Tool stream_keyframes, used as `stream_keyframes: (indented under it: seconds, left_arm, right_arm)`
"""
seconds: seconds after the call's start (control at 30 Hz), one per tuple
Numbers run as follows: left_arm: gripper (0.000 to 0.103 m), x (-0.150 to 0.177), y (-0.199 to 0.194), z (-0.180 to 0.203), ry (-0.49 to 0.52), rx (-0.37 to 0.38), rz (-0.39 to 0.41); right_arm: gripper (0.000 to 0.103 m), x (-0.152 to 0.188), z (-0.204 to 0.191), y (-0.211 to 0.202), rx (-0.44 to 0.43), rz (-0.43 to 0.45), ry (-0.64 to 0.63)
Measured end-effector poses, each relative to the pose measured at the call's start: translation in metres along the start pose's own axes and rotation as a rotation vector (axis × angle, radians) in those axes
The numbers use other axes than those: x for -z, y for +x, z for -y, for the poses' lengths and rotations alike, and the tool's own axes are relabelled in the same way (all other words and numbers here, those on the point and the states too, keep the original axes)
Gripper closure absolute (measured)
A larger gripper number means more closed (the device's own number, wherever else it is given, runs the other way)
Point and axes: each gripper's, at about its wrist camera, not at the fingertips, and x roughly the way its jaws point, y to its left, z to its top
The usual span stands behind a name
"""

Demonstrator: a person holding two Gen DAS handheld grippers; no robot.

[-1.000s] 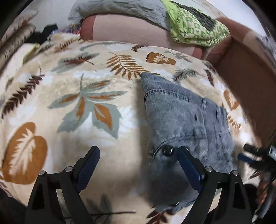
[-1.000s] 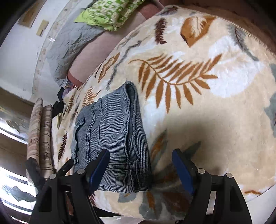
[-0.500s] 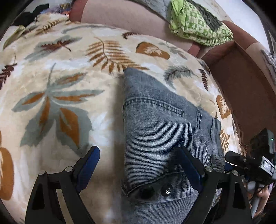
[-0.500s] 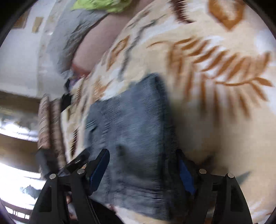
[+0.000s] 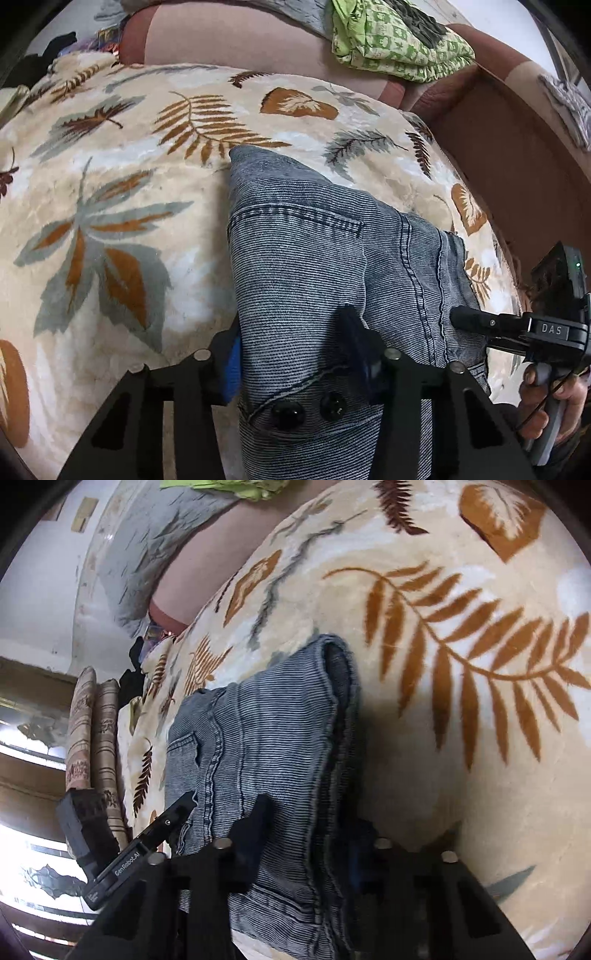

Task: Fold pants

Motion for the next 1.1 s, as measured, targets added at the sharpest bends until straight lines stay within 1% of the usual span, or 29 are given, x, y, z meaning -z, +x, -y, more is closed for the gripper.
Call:
stream_keyframes:
  seconds: [0.07,0.13,0.2,0.23,0.27,0.37,0.47,0.63,0.73,0.83,0.87,0.93,0.97,1.0,1.03,1.07,1.1]
  left_arm:
    - [0.062,0.000,-0.001,0.001,0.013,-0.016,0.004]
    - [0.071,0.000,-0.004,0.003,0.027,-0.030,0.011]
    - [0.078,0.000,-0.009,0.004,0.037,-0.035,0.024]
    - [0.080,0.000,-0.011,0.004,0.040,-0.035,0.030]
    - [0.081,0.000,-0.015,0.004,0.045,-0.033,0.039]
    - [0.083,-0.001,-0.035,0.009,0.057,-0.021,0.088]
    - [0.083,-0.007,-0.073,0.010,0.093,-0.040,0.192]
    - [0.083,-0.030,-0.122,-0.013,0.088,-0.077,0.315]
    - [0.083,-0.048,-0.132,-0.035,0.068,-0.110,0.349]
    - [0.083,-0.061,-0.126,-0.057,0.041,-0.137,0.351]
    - [0.083,-0.062,-0.123,-0.064,0.032,-0.143,0.348]
    - [0.081,-0.062,-0.113,-0.078,0.020,-0.162,0.347]
    - [0.080,-0.062,-0.103,-0.087,0.011,-0.183,0.337]
    - [0.079,-0.060,-0.089,-0.095,0.001,-0.200,0.295]
    - [0.073,-0.059,-0.076,-0.099,-0.010,-0.214,0.248]
    - [0.069,-0.056,-0.056,-0.109,-0.027,-0.236,0.171]
    - [0.061,-0.051,-0.042,-0.115,-0.038,-0.258,0.121]
  right_arm:
    - [0.069,0.003,-0.005,-0.002,0.020,0.006,-0.017]
    - [0.070,0.005,-0.014,-0.004,0.042,0.020,-0.040]
    - [0.075,0.006,-0.023,-0.007,0.049,0.037,-0.064]
    - [0.079,0.007,-0.028,-0.011,0.047,0.050,-0.078]
    - [0.082,0.009,-0.034,-0.016,0.044,0.060,-0.096]
    - [0.084,0.015,-0.048,-0.033,0.049,0.084,-0.152]
    - [0.084,0.016,-0.074,-0.043,0.032,0.110,-0.204]
    - [0.084,0.000,-0.129,-0.046,-0.019,0.164,-0.302]
    - [0.084,-0.018,-0.168,-0.033,-0.030,0.181,-0.362]
    - [0.084,-0.031,-0.187,-0.012,-0.036,0.170,-0.380]
    - [0.084,-0.036,-0.190,0.000,-0.036,0.160,-0.377]
    - [0.084,-0.040,-0.191,0.019,-0.038,0.150,-0.377]
    - [0.084,-0.041,-0.188,0.036,-0.031,0.135,-0.374]
    - [0.084,-0.043,-0.181,0.051,-0.023,0.102,-0.346]
    - [0.083,-0.042,-0.171,0.068,-0.009,0.062,-0.318]
    - [0.081,-0.042,-0.161,0.079,0.022,0.033,-0.306]
    - [0.081,-0.038,-0.149,0.100,0.133,0.000,-0.302]
